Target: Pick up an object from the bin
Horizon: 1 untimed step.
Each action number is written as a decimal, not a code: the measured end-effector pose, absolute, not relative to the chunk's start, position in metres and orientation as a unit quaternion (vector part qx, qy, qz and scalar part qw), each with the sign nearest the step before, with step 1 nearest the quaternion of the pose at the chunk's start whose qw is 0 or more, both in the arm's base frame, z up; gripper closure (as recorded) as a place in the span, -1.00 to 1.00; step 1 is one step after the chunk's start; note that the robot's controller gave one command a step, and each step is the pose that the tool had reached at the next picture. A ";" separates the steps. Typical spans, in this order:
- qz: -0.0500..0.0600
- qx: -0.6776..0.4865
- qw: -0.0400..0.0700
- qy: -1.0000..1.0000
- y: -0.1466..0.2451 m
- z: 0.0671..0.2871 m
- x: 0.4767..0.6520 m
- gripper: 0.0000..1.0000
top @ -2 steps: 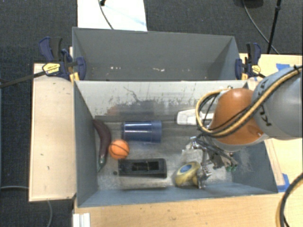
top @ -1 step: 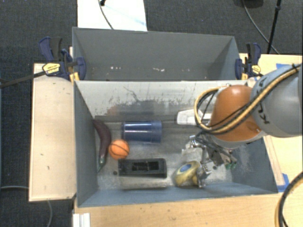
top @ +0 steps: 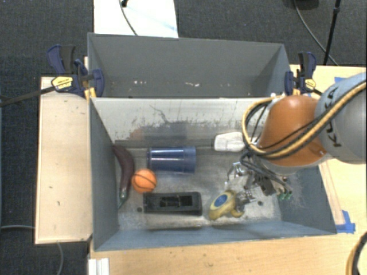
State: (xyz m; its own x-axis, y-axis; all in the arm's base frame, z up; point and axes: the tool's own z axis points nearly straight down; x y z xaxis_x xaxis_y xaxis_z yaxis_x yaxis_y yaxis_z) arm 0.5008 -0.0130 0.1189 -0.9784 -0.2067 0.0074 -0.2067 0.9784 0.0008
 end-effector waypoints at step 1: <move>0.000 0.096 0.001 -0.995 -0.013 0.187 0.506 1.00</move>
Offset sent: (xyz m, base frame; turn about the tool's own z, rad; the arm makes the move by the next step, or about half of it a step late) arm 0.0005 -0.0003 0.1386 0.0733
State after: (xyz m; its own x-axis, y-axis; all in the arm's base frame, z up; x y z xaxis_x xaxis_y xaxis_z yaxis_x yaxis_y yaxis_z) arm 0.5064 -0.0128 0.1872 -0.9814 -0.1917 0.0023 -0.1917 0.9814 0.0010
